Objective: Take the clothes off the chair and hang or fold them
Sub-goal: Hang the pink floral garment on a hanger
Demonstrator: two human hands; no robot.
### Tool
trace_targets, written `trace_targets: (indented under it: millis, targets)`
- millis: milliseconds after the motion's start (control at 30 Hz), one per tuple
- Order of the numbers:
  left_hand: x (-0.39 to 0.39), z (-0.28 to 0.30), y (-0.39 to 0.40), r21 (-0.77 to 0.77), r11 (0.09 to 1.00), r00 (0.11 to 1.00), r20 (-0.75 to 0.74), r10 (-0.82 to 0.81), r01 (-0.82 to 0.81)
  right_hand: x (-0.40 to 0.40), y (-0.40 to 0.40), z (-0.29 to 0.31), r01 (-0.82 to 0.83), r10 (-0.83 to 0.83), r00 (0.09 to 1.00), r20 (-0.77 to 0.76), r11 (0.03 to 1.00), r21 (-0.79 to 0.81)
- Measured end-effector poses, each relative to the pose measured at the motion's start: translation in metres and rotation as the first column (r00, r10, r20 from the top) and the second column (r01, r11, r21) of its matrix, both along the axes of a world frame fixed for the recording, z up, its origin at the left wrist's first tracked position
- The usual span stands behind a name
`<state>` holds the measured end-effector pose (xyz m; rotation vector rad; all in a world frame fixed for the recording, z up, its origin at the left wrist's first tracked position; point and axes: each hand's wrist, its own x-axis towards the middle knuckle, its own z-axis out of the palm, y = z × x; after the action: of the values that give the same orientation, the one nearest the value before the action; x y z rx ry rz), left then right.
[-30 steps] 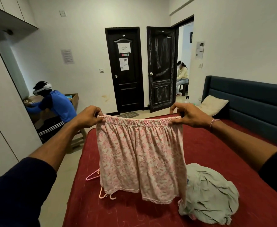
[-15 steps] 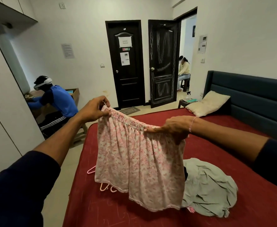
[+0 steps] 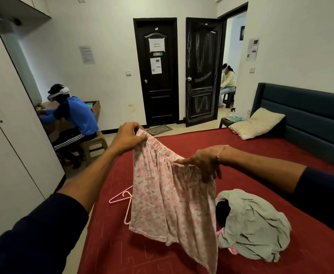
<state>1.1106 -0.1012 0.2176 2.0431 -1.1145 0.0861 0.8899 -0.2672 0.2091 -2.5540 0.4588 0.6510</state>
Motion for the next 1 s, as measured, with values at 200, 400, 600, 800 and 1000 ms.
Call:
trace_targets:
  millis: [200,400,600,800,1000]
  targets:
    - [-0.003,-0.015,-0.005,0.01,1.0,0.993,-0.117,-0.012,0.014,0.002,0.0,-0.013,-0.002,-0.015,0.997,0.079,0.979,0.205]
    - [-0.019,-0.027,-0.014,0.002,0.991,0.972,-0.195,-0.13,0.133,0.006,0.0,-0.019,-0.109,-0.054,0.948,0.312,0.869,0.482]
    - [-0.042,-0.035,-0.021,-0.078,0.974,0.917,-0.329,-0.227,0.214,0.014,0.013,-0.023,-0.019,-0.291,0.777,0.559,0.876,0.482]
    - [-0.053,-0.039,-0.022,-0.137,0.951,0.832,-0.461,-0.31,0.278,0.018,0.01,-0.031,0.09,-0.115,0.699,0.705,0.993,0.072]
    - [-0.043,-0.04,-0.017,-0.067,0.918,0.808,-0.452,-0.377,0.391,0.023,-0.003,-0.038,0.128,0.073,0.719,0.692,0.964,-0.234]
